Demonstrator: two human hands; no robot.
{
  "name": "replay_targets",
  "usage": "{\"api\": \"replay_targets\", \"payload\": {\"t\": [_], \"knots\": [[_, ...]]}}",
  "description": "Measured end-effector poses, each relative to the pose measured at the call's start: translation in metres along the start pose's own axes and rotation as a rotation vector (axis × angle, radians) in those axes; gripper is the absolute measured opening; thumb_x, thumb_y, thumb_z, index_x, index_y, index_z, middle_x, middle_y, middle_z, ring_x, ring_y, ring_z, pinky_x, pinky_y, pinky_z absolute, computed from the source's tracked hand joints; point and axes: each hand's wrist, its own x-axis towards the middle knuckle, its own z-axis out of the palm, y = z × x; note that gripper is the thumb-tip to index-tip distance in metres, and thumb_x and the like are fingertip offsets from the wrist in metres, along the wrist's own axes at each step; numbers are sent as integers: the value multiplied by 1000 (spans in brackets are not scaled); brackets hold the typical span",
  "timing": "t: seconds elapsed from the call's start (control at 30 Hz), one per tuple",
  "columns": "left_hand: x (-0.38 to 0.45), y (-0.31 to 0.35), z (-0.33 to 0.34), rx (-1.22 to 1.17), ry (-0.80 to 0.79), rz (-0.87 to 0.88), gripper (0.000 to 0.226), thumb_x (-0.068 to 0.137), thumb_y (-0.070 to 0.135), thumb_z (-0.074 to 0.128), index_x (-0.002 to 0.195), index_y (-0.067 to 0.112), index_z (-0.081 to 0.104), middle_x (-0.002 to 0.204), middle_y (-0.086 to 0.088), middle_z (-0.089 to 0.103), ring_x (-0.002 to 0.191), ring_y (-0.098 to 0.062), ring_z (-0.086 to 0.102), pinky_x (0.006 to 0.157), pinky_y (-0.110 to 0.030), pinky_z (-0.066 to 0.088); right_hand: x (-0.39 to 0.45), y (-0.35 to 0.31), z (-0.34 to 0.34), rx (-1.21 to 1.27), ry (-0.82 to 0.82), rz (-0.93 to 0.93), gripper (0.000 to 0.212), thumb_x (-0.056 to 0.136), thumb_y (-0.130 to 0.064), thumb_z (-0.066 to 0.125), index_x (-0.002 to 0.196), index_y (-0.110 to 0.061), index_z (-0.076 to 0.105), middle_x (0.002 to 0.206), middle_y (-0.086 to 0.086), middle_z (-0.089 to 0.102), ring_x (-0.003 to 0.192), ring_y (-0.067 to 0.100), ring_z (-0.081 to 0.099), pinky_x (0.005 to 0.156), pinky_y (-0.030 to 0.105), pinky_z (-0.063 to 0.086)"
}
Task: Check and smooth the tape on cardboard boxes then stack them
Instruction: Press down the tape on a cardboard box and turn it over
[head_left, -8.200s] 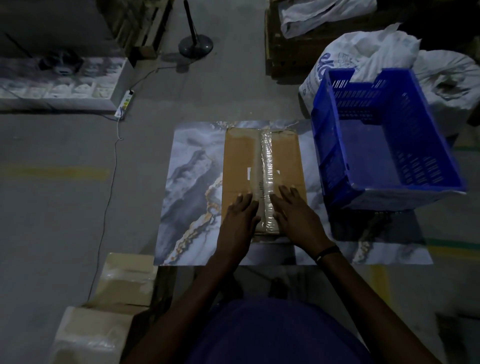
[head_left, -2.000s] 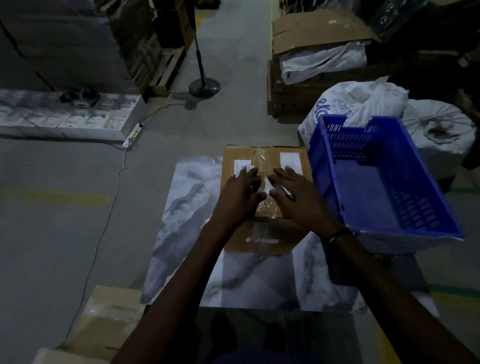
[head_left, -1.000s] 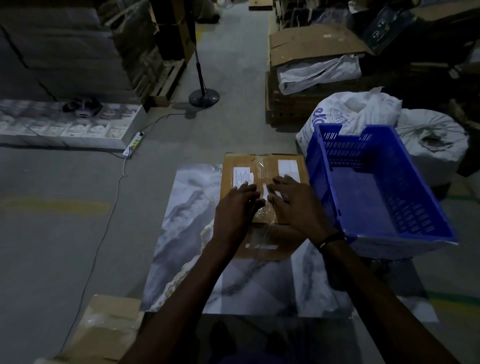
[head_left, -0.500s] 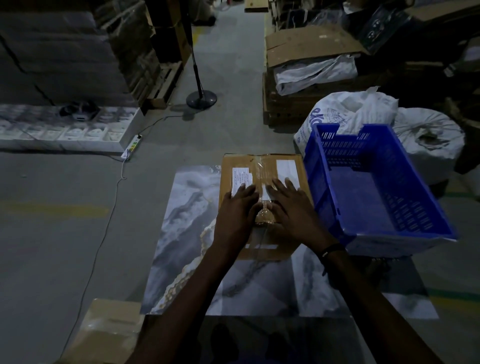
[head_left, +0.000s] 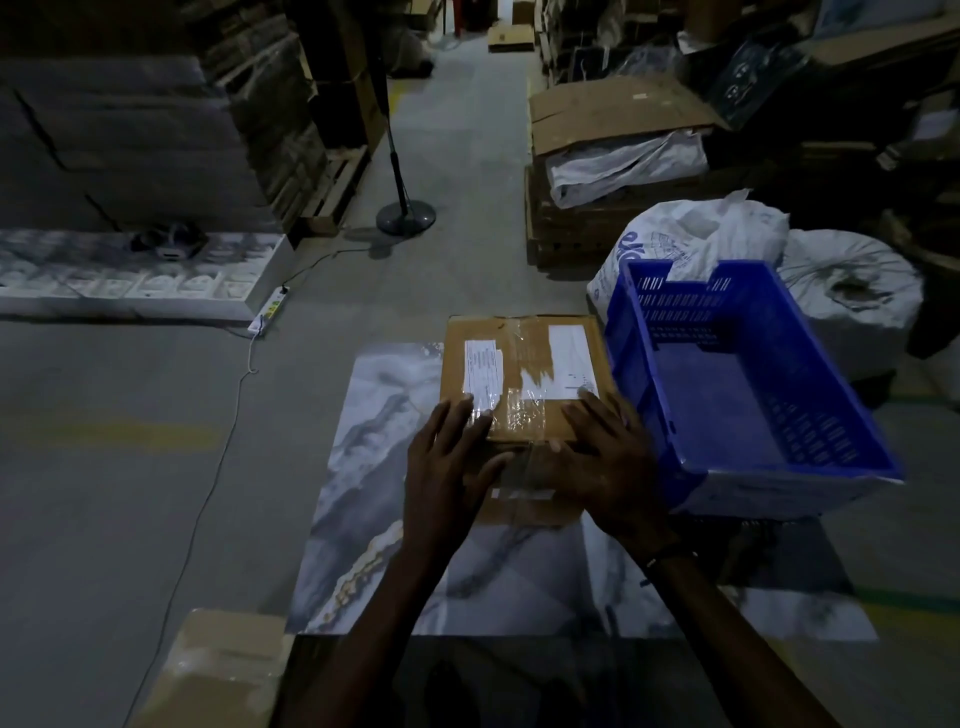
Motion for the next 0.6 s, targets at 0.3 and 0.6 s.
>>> {"api": "replay_targets", "payload": {"t": [0.3, 0.6], "knots": [[-7, -1, -3, -172, -34, -31, 59, 94, 11, 71, 148, 25, 52, 164, 6, 33, 152, -19, 31, 111, -52, 45, -13, 7, 5, 140, -54, -38, 58, 97, -45, 59, 148, -17, 51, 165, 1, 30, 151, 22, 30, 116, 50, 41], [26, 18, -34, -229, 61, -89, 52, 97, 35, 70, 146, 24, 54, 160, 11, 39, 140, -6, 46, 107, -17, 42, 25, -14, -30, 90, 124, -56, 53, 87, -36, 82, 135, -30, 61, 152, -3, 49, 136, 23, 50, 107, 48, 48]]}}
